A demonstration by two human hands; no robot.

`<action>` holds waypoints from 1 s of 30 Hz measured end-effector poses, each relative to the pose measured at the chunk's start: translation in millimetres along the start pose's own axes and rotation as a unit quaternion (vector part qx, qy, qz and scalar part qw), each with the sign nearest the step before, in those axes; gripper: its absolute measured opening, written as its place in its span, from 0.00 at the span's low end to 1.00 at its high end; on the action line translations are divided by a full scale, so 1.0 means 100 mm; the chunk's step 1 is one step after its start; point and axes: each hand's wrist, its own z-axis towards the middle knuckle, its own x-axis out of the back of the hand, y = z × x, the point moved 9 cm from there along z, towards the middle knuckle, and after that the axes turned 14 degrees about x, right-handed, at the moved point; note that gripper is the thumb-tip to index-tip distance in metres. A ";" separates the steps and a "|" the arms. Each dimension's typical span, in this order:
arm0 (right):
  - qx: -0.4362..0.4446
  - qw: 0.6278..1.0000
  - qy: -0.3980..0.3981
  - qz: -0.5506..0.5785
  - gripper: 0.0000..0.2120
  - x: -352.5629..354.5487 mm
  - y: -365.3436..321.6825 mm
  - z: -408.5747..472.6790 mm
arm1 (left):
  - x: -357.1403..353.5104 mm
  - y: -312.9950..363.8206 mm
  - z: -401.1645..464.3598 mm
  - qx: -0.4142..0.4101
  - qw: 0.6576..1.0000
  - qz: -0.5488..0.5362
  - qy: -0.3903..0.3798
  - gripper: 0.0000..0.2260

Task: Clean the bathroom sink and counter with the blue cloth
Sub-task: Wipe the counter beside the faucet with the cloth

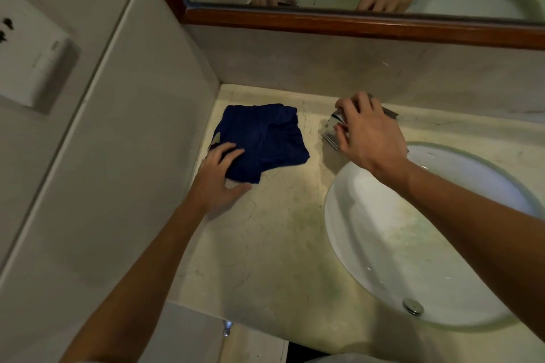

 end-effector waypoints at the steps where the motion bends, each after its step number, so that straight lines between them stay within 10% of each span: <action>1: 0.000 1.000 0.000 0.000 0.18 0.00 0.00 0.00 | -0.06 -0.06 -0.07 -0.004 1.000 0.006 -0.009 0.33; 10: 0.000 1.000 0.004 -0.002 0.19 -0.03 0.02 0.00 | 0.04 0.08 0.07 -0.047 0.991 0.046 0.117 0.11; 15: 0.002 1.000 0.008 -0.003 0.20 -0.03 0.02 0.00 | 0.30 0.13 0.39 0.067 0.995 -0.054 0.057 0.12; 22: 0.002 1.000 0.009 0.001 0.20 0.00 0.01 0.00 | 0.21 0.13 0.55 0.016 0.995 -0.006 -0.103 0.17; 30: 0.000 1.000 0.004 -0.001 0.20 0.00 0.01 0.00 | 0.34 0.20 0.60 0.115 0.982 -0.125 -0.084 0.19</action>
